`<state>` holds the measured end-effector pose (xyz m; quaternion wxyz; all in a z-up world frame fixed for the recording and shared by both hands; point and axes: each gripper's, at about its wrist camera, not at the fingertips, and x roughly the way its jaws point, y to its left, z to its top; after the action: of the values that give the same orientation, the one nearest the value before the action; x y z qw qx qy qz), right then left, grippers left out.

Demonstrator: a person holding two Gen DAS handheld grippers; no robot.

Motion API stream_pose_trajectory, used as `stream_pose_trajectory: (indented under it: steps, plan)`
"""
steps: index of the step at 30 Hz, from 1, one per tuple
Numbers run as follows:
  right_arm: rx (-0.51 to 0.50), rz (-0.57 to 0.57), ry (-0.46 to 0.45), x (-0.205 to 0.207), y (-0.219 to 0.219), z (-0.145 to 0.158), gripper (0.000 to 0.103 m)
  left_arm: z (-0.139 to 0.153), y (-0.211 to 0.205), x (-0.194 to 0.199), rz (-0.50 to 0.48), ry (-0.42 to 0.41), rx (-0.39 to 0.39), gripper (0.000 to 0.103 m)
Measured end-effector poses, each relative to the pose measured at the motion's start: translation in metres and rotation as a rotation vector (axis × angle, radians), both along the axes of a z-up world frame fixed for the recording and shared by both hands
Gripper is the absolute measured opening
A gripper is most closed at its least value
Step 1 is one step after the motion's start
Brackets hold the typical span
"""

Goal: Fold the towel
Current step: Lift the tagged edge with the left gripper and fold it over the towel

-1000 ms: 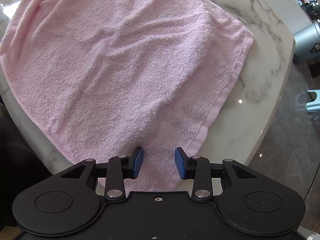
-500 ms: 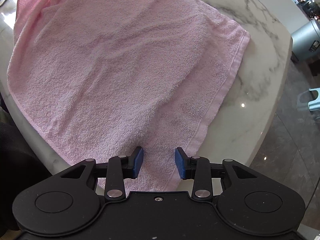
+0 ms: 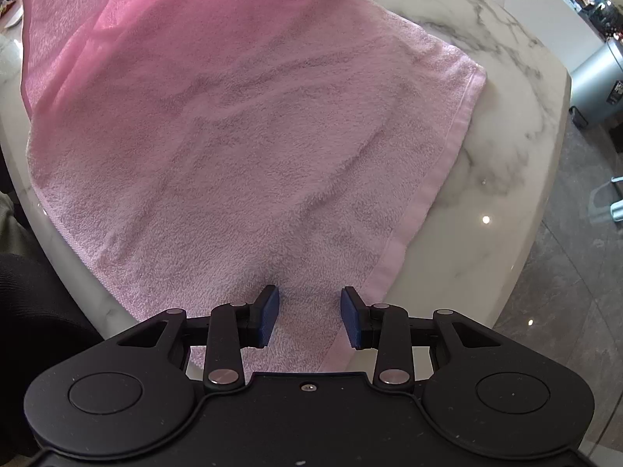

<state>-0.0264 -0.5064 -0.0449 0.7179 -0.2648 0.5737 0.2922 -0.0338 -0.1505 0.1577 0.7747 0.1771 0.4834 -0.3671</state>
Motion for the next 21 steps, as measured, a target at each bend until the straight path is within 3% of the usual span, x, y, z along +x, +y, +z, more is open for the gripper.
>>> stream_pose_trajectory:
  steps: [5, 7, 8, 16, 17, 19, 21]
  plan:
    - [0.053, -0.013, -0.011, 0.001, 0.052, 0.024, 0.035, -0.014, -0.046, -0.011, -0.089, 0.046, -0.019, 0.005]
    - [0.067, -0.014, -0.018, 0.039, 0.102, 0.016, 0.035, -0.023, -0.061, -0.013, -0.114, 0.065, -0.019, 0.005]
    - [0.078, -0.013, -0.021, 0.054, 0.107, 0.008, 0.035, -0.027, -0.069, -0.015, -0.127, 0.074, -0.019, 0.005]
    - [0.164, -0.003, -0.005, 0.026, 0.078, 0.019, 0.033, -0.066, -0.101, -0.016, -0.174, 0.163, -0.016, 0.005]
    - [0.171, 0.004, 0.002, 0.023, 0.076, 0.019, 0.030, -0.069, -0.104, -0.016, -0.178, 0.171, -0.015, 0.005]
    - [0.182, 0.008, 0.008, 0.015, 0.071, 0.016, 0.009, -0.078, -0.111, -0.017, -0.188, 0.184, -0.006, 0.005]
    - [0.190, 0.000, 0.007, 0.008, 0.066, 0.011, 0.009, -0.086, -0.117, -0.018, -0.197, 0.200, 0.002, 0.005]
